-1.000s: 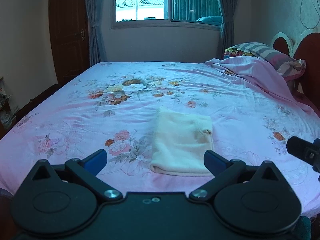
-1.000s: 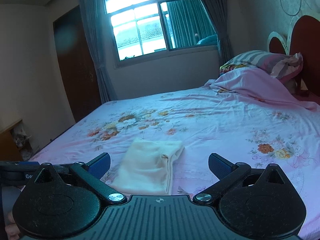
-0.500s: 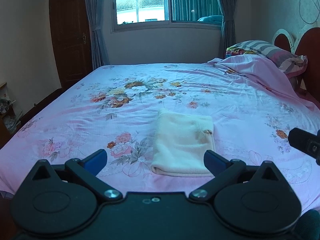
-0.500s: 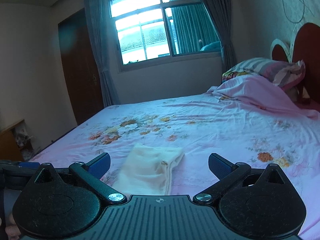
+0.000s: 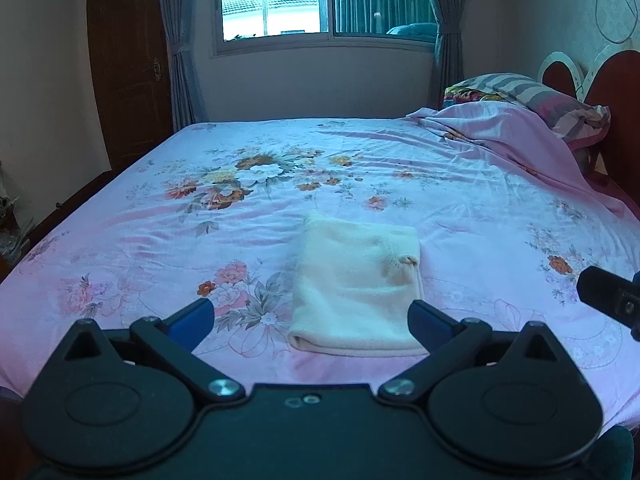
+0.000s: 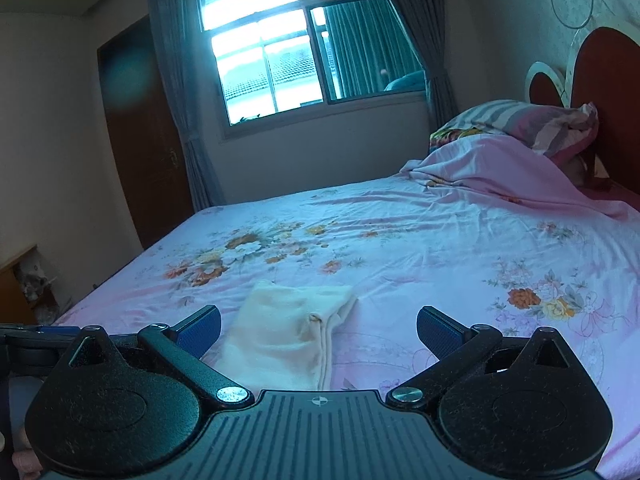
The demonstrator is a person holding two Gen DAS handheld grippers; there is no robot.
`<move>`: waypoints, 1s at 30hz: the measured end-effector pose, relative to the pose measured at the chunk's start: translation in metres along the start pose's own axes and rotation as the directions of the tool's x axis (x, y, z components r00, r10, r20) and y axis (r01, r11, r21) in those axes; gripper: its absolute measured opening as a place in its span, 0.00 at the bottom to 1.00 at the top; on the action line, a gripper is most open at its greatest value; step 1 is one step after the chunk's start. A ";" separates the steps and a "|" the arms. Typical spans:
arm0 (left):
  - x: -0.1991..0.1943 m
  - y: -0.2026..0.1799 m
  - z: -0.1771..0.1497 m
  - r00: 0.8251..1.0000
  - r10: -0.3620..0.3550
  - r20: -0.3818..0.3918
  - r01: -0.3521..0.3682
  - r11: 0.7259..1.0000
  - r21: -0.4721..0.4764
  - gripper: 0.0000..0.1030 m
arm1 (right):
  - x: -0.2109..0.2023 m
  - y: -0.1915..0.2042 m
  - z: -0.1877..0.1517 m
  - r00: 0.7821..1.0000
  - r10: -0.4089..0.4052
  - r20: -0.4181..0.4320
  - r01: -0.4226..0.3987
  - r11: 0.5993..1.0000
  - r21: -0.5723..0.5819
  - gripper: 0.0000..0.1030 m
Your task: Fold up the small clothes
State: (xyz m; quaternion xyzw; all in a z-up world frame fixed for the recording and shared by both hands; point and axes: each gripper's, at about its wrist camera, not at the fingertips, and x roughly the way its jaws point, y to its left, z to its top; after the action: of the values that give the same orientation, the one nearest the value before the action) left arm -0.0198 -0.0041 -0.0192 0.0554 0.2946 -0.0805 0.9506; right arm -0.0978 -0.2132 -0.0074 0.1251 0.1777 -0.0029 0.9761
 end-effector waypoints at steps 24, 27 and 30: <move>0.013 0.018 -0.003 1.000 0.001 -0.018 -0.001 1.000 -0.027 0.98 | 0.039 0.016 -0.007 0.996 -0.034 -0.086 0.028 0.997 -0.072 1.00; 0.013 0.018 -0.002 1.000 -0.002 -0.019 0.002 1.000 -0.028 0.98 | 0.040 0.016 -0.006 0.996 -0.034 -0.086 0.028 0.997 -0.072 1.00; 0.013 0.018 -0.002 1.000 0.001 -0.018 -0.001 1.000 -0.026 0.98 | 0.041 0.015 -0.007 0.995 -0.033 -0.092 0.027 0.997 -0.071 1.00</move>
State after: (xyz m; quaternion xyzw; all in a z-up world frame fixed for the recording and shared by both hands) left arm -0.0070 0.0120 -0.0272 0.0439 0.3043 -0.0756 0.9486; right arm -0.0611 -0.1952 -0.0240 0.0881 0.2246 -0.0056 0.9704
